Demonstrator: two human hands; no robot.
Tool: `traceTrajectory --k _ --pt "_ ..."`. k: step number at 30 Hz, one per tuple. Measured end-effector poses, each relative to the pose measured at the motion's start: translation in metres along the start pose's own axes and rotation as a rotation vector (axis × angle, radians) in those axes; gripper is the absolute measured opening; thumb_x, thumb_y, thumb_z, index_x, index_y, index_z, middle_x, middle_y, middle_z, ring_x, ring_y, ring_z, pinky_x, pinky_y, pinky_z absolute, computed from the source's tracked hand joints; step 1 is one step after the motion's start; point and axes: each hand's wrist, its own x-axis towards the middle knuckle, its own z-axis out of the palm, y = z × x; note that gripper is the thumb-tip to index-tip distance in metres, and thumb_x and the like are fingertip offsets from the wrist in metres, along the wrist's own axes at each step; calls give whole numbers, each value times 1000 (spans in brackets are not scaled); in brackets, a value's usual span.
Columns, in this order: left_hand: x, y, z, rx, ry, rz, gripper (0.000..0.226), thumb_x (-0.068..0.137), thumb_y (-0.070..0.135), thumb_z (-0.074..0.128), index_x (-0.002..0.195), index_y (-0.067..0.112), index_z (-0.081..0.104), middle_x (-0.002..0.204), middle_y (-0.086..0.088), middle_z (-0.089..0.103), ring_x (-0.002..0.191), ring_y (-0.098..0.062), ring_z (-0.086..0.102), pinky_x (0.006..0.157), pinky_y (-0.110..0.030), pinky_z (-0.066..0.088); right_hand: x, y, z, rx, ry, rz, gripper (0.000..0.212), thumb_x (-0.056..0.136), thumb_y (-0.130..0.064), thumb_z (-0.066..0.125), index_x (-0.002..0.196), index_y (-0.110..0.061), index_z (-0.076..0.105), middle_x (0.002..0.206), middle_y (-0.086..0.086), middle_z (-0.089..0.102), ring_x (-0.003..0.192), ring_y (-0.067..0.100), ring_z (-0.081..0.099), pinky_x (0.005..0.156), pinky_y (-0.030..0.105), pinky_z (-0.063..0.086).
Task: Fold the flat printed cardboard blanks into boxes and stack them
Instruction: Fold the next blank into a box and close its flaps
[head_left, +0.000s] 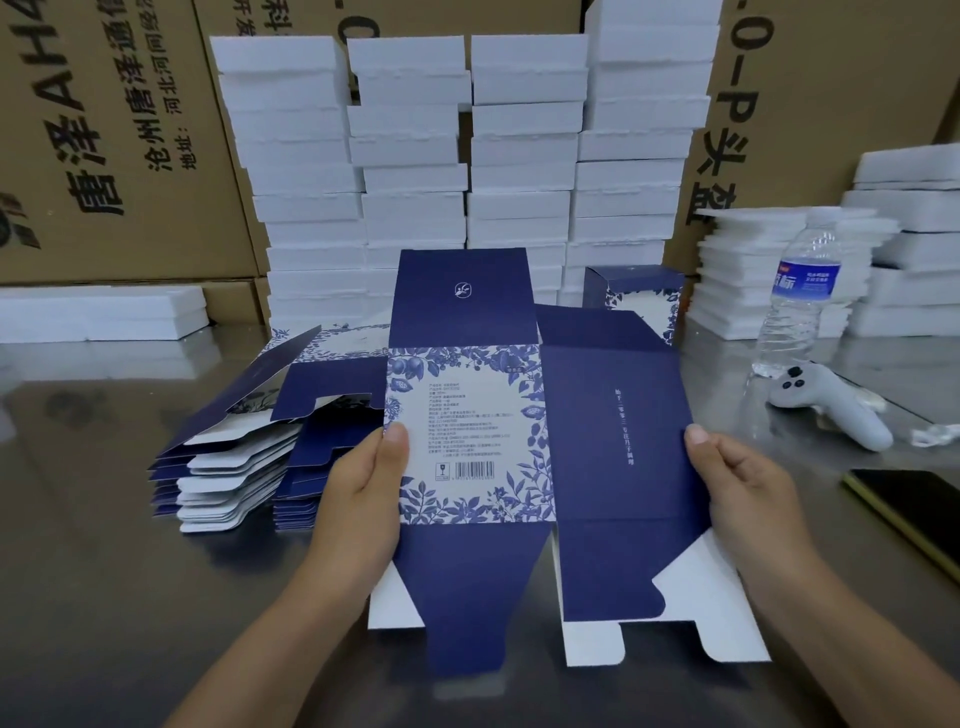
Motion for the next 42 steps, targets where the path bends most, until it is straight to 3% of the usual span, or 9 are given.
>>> traceTrajectory --k 3,7,12,17,23,26,31,35,42 --pt "0 0 -1 -41 13 -23 32 98 39 39 93 31 70 93 15 74 88 -5 69 80 -30 49 -3 -4 1 52 -38 52 35 95 -30 51 78 -7 69 79 4 72 72 16 63 73 28 50" --pt "4 0 -5 -135 81 -66 34 99 38 40 88 30 71 94 11 74 92 -12 69 85 -36 51 -5 -4 4 1 -58 96 36 95 -29 50 75 -4 67 66 3 68 52 11 60 45 15 45" --pt "3 0 -2 -141 79 -54 40 99 37 40 80 33 74 91 12 74 88 -9 70 83 -34 51 -1 0 1 -75 -44 47 37 96 -22 49 78 7 61 54 -1 61 47 10 52 41 13 39" --pt "5 0 1 -199 49 -101 44 96 47 38 72 42 74 81 11 75 74 -6 71 63 -28 50 -1 1 1 -97 -9 16 36 97 -21 48 69 -6 63 50 -7 62 43 6 52 41 13 40" --pt "4 -6 0 -72 -30 -6 36 98 37 40 90 36 74 95 12 74 90 -6 69 84 -32 50 4 3 -6 -151 52 1 39 97 -29 48 64 -11 60 48 -9 59 46 9 51 48 24 42" --pt "6 -5 -4 -20 24 32 39 100 36 38 81 42 72 86 17 74 78 3 67 71 -24 46 3 3 -3 -97 12 29 36 96 -30 48 70 -10 64 54 -9 64 49 8 55 46 18 44" --pt "7 -8 -5 -13 101 40 39 100 34 39 79 24 71 82 16 74 73 3 65 63 -14 47 -2 -3 2 11 -62 125 39 94 -35 48 68 -17 71 63 -1 70 51 12 62 41 18 46" --pt "8 -7 -5 -40 109 37 40 100 34 39 79 22 70 82 14 74 74 1 65 66 -19 47 -1 0 1 -65 -113 131 50 94 -32 49 80 15 50 65 16 51 56 19 45 38 15 34" --pt "5 -2 1 -133 34 -81 48 96 48 36 76 27 75 81 10 75 73 -3 70 64 -25 48 3 5 -4 -79 -78 127 45 97 -30 48 85 13 54 69 13 56 62 19 47 44 18 32"
